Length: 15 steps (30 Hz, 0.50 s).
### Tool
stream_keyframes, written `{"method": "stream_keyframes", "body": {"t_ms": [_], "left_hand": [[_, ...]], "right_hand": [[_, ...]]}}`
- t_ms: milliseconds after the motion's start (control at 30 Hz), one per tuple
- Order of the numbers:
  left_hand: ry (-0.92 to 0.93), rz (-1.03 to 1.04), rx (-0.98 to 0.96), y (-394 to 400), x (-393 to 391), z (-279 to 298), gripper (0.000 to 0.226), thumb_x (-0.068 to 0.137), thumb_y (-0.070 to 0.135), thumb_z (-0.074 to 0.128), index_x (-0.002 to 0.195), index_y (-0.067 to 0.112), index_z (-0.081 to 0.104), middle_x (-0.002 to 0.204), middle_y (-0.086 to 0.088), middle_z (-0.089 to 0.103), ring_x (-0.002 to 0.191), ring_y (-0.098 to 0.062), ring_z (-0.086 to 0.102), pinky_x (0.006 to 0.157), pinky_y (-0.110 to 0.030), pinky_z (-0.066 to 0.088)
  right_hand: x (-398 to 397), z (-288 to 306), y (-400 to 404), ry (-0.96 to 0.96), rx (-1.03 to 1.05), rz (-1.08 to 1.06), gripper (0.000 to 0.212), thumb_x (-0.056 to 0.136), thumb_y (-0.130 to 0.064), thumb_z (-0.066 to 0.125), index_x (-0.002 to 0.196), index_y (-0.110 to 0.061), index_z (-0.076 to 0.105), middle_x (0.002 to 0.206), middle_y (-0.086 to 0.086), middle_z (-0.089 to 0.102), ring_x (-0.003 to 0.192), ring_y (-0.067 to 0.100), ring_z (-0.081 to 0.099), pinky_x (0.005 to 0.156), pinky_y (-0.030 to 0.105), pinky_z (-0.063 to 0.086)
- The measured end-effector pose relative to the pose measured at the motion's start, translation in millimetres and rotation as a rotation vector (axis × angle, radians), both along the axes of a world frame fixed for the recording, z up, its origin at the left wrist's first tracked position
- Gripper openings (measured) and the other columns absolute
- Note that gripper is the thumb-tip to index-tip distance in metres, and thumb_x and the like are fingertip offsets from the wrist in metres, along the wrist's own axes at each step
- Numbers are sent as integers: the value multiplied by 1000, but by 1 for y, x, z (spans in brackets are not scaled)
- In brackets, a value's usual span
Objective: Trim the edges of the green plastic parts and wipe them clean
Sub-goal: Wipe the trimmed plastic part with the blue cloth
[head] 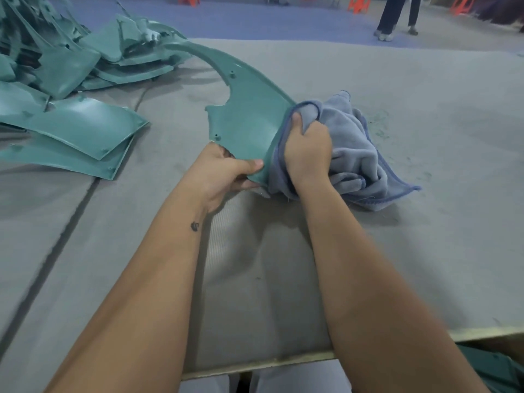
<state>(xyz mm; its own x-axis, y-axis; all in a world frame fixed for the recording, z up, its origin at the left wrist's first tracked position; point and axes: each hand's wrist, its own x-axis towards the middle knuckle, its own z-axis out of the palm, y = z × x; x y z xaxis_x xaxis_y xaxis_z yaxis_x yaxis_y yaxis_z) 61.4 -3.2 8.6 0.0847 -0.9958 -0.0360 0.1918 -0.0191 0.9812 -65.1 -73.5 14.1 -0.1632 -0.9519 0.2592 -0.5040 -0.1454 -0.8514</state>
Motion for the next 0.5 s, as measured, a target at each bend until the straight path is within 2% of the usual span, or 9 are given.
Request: {"method": "stream_keyframes", "body": {"t_ms": [100, 167, 200, 233, 300, 333, 367, 433, 500], "left_hand": [[72, 36, -14, 0, -5, 2, 20, 90, 5, 63, 106, 18, 65, 88, 4, 75, 75, -14, 72, 59, -28, 57], [188, 128, -18, -2, -10, 4, 18, 95, 17, 59, 112, 20, 64, 94, 5, 75, 82, -12, 72, 63, -28, 57], [251, 178, -25, -4, -12, 5, 20, 97, 17, 57, 115, 18, 63, 97, 4, 75, 85, -12, 72, 67, -28, 58], [311, 216, -40, -6, -14, 7, 21, 97, 13, 55, 117, 15, 62, 98, 2, 74, 86, -13, 72, 70, -28, 58], [409, 261, -65, -7, -13, 10, 21, 98, 7, 51, 115, 9, 62, 97, -2, 74, 85, -16, 72, 73, -29, 59], [446, 285, -59, -6, -10, 11, 20, 98, 6, 49, 113, 8, 62, 96, -4, 74, 84, -17, 71, 73, -30, 59], [472, 314, -37, -5, -6, 12, 19, 97, 5, 49, 110, 8, 62, 93, -4, 74, 82, -18, 71, 73, -30, 59], [496, 339, 36, -3, 2, 14, 16, 94, 7, 49, 102, 9, 63, 83, -4, 74, 76, -19, 71, 67, -32, 60], [487, 308, 103, 2, 9, 15, 18, 91, 7, 49, 102, 8, 63, 81, -6, 74, 71, -22, 71, 62, -32, 59]], "right_hand": [[3, -1, 0, 97, -21, -3, 48, 101, -40, 38, 58, -18, 34, 64, 3, 49, 64, 26, 48, 60, 31, 31], [5, -3, 1, 106, -42, -2, 48, 102, -40, 36, 58, -18, 35, 58, -3, 44, 55, 20, 44, 56, 30, 28], [6, -4, 2, 109, -61, 6, 47, 102, -39, 36, 61, -16, 37, 58, -5, 43, 54, 16, 43, 54, 31, 27], [7, -5, 3, 114, -82, 22, 43, 102, -36, 35, 67, -13, 42, 59, -5, 44, 56, 17, 45, 55, 31, 29], [9, -5, 5, 115, -115, 45, 26, 103, -30, 33, 97, -9, 48, 69, -1, 52, 68, 23, 52, 63, 32, 36], [9, -4, 5, 80, -137, 42, 21, 102, -26, 33, 109, -11, 45, 76, 1, 54, 73, 23, 53, 66, 33, 38], [8, -3, 5, 20, -171, 35, 16, 100, -23, 36, 112, -14, 42, 80, 0, 54, 76, 21, 52, 68, 33, 38], [4, 1, 6, -71, -300, -7, 12, 95, -14, 42, 107, -15, 42, 88, -1, 49, 79, 15, 46, 71, 23, 34], [0, 6, 11, -85, -448, -65, 13, 88, -5, 46, 99, -9, 51, 93, 2, 42, 78, 11, 37, 71, 15, 31]]}}
